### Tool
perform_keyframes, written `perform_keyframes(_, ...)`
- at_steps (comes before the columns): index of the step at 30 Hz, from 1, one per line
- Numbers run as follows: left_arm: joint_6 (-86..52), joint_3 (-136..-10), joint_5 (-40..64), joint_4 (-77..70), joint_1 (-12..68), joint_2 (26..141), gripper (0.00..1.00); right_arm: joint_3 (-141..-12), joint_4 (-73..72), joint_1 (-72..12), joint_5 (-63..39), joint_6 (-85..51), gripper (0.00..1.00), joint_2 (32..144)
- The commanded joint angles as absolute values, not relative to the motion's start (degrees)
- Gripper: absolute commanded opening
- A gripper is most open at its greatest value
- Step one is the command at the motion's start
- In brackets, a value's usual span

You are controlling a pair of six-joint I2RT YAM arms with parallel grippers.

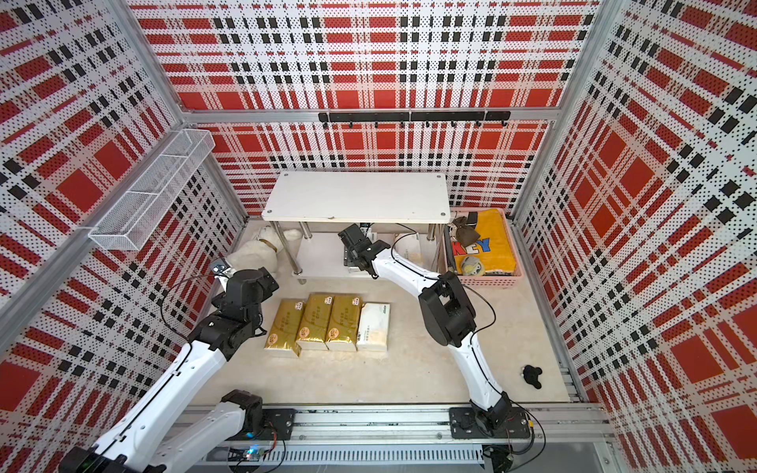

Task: Place the tissue boxes on the shelf by color
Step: Place a box of tissues on the shelf.

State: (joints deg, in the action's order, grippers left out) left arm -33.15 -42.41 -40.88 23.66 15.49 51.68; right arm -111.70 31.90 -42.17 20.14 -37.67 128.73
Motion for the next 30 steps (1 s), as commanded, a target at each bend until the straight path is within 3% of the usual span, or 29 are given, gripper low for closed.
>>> perform_keyframes(1, -33.4, -41.4, -40.7, 24.0, 15.6, 50.9, 1.00, -113.8, 32.5, -41.7, 19.2, -37.9, 0.83, 130.5)
perform_keyframes(10, -33.3, -41.5, -41.0, 23.9, 15.6, 50.8, 1.00, -115.3, 33.3, -41.0, 19.0, -38.9, 0.84, 132.6)
perform_keyframes(22, -33.3, -41.4, -40.9, 23.7, 15.6, 50.9, 1.00, -116.5, 33.7, -40.3, 17.8, -38.2, 0.92, 133.7)
perform_keyframes(25, -33.3, -41.2, -40.9, 23.6, 15.6, 50.6, 1.00, -117.2, 33.5, -40.3, 17.5, -37.8, 1.00, 133.7)
perform_keyframes(30, -33.3, -41.2, -40.9, 23.7, 15.6, 50.5, 1.00, -117.4, 33.1, -40.2, 17.7, -38.7, 1.00, 132.6)
